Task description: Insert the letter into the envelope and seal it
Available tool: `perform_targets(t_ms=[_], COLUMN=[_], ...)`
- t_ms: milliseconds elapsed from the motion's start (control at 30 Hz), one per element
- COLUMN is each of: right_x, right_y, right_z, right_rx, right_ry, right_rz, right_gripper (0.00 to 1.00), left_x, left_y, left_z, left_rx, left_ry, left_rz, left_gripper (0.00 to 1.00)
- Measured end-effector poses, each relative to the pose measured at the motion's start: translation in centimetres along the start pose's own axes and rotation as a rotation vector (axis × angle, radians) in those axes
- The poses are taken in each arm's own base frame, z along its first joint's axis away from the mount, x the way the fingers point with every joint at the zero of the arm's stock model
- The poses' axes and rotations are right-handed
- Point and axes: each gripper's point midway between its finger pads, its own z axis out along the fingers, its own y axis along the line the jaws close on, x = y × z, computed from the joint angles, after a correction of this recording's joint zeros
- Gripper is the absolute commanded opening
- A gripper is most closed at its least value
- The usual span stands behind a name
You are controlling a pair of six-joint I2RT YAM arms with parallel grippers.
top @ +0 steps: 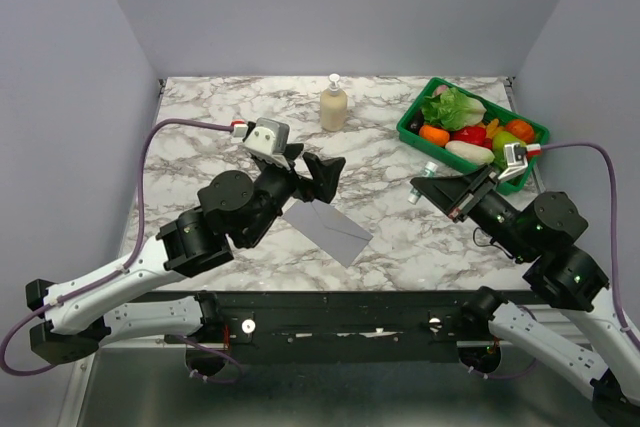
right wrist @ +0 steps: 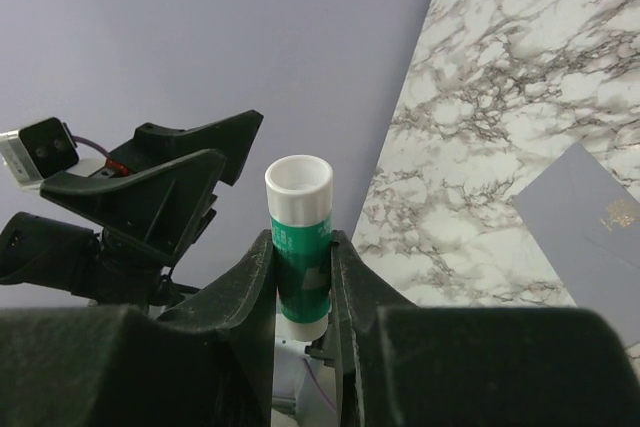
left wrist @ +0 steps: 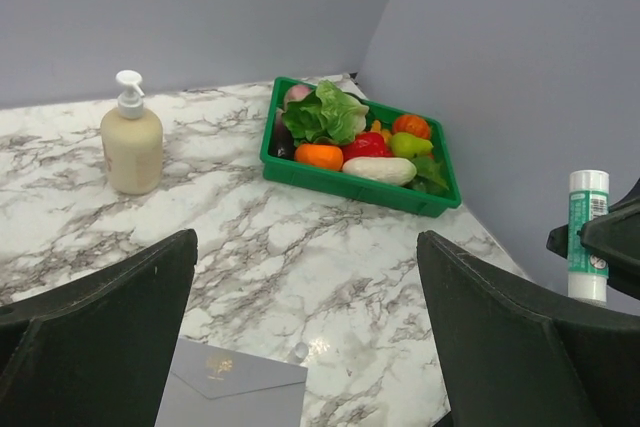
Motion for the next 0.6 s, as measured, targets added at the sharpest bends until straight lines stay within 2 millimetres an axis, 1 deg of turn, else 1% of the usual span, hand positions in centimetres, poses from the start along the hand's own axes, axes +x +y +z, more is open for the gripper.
perform_targets(t_ms=[67, 133, 233, 300, 367, 500, 533, 567, 600], right_x=[0.0, 0.0, 0.1, 0.2, 0.3, 1.2, 1.7, 2.2, 2.7], right_y=[-0.2, -0.4, -0.8, -1.0, -1.1, -1.0, -0.8, -0.5, -0.3], right_z=[0.0, 0.1, 0.1, 0.1, 0.0, -0.3, -0.4, -0.5, -0.6], right_rx=[0.005, 0.006, 0.003, -0.005, -0.022, -0.081, -0.113, -0.145, -0.178], right_ry=[-0.002, 0.0, 0.007, 0.016, 0.03, 0.082, 0.109, 0.133, 0.157], right_rz=[-0.009, -0.059, -0.175, -0.256, -0.345, -0.504, -0.547, -0.581, -0.612], right_gripper=[0.01, 0.01, 0.01, 0.01, 0.01, 0.01, 0.01, 0.03, 0.08], left_x=[0.3, 0.8, 1.7, 2.3, 2.5, 2.0, 1.8, 1.8, 1.8], left_y=[-0.2, -0.5, -1.4, -1.9, -2.5, -4.4, -5.0, -5.7, -6.7], left_z=[0.1, 0.1, 0.0, -0.5, -0.9, -2.1, -2.4, -2.8, -3.4], left_rx=[0.014, 0.037, 0.097, 0.153, 0.198, 0.334, 0.375, 0.418, 0.488], left_ry=[0.003, 0.012, 0.023, 0.029, 0.029, 0.008, 0.0, -0.005, -0.01], left_rz=[0.001, 0.005, 0.011, 0.016, 0.017, 0.004, 0.0, -0.004, -0.007], left_gripper=[0.99, 0.99, 0.99, 0.99, 0.99, 0.99, 0.99, 0.99, 0.99])
